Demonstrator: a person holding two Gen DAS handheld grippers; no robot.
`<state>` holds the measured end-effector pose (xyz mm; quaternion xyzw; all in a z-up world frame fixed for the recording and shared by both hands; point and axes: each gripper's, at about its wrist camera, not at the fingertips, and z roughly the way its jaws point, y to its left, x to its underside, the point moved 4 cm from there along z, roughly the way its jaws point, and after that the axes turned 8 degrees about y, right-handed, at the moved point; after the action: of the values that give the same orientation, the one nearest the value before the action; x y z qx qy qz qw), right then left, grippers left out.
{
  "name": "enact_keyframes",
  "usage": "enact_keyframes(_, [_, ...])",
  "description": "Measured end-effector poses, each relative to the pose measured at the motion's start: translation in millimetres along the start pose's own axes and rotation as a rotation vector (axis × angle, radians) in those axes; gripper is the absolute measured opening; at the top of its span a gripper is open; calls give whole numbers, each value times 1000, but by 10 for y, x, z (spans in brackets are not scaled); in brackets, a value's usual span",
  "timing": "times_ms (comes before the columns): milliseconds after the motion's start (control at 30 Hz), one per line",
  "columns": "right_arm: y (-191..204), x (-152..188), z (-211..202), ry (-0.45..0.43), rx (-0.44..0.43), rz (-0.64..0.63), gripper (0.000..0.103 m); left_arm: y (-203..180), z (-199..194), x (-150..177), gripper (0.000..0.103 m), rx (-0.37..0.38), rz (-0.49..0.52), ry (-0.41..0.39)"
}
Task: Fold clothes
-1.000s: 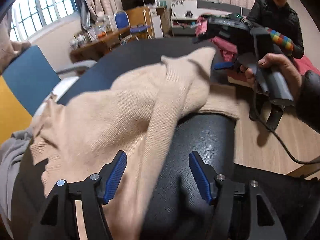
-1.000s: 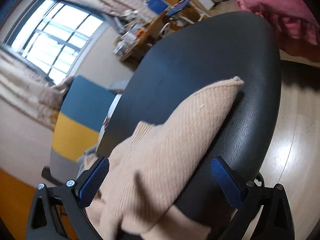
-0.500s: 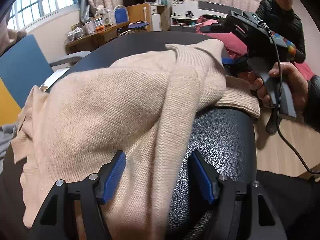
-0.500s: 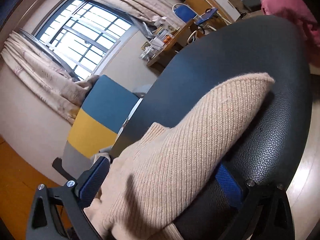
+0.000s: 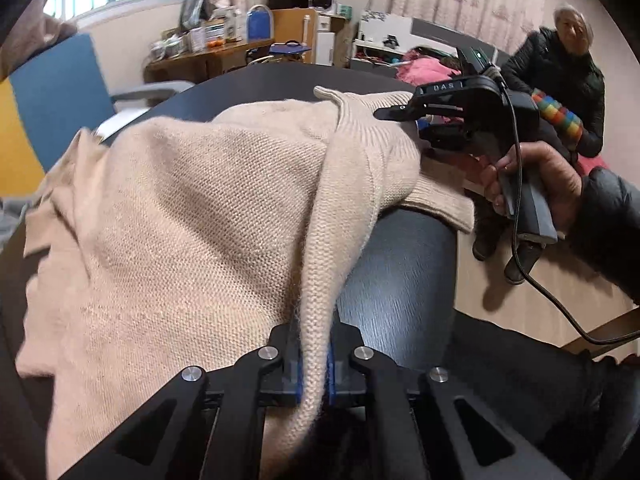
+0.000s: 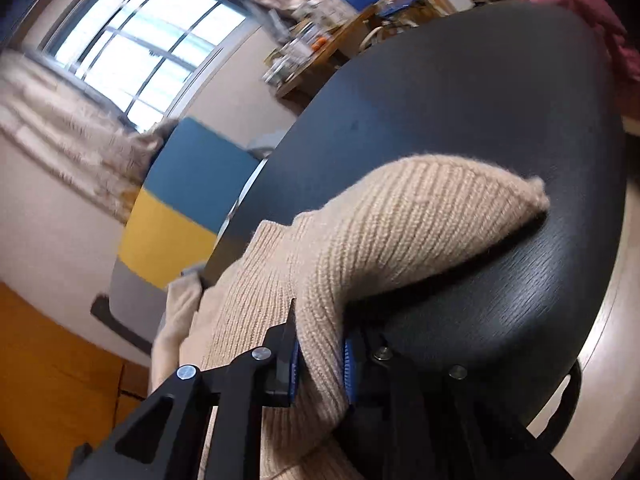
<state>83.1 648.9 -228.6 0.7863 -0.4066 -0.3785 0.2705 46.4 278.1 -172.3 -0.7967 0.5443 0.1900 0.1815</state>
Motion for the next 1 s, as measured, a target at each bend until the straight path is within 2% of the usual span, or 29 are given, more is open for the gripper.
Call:
enact_keyframes(267, [309, 502, 37, 98, -134, -33, 17, 38, -550, 668, 6, 30, -177, -44])
enact_keyframes(400, [744, 718, -4, 141, -241, -115, 17, 24, -1083, 985, 6, 49, -260, -139])
enact_keyframes(533, [1301, 872, -176, 161, -396, -211, 17, -42, -1754, 1136, 6, 65, -288, -295])
enact_keyframes(600, [1573, 919, -295, 159, -469, -264, 17, -92, -2051, 1135, 6, 66, -283, -356])
enact_keyframes(733, [2053, 987, -533, 143, -598, -346, 17, -268, -2608, 1015, 6, 54, -192, -483])
enact_keyframes(833, [2359, 951, -682, 120, -676, -382, 17, -296, -2874, 848, 6, 45, -128, -563])
enact_keyframes(900, [2553, 890, -772, 92, -700, -420, 17, -269, -3041, 746, 6, 20, -90, -608])
enact_keyframes(1000, [2837, 716, -808, 44, -728, -461, 17, -140, -3350, 541, 6, 35, -59, -699])
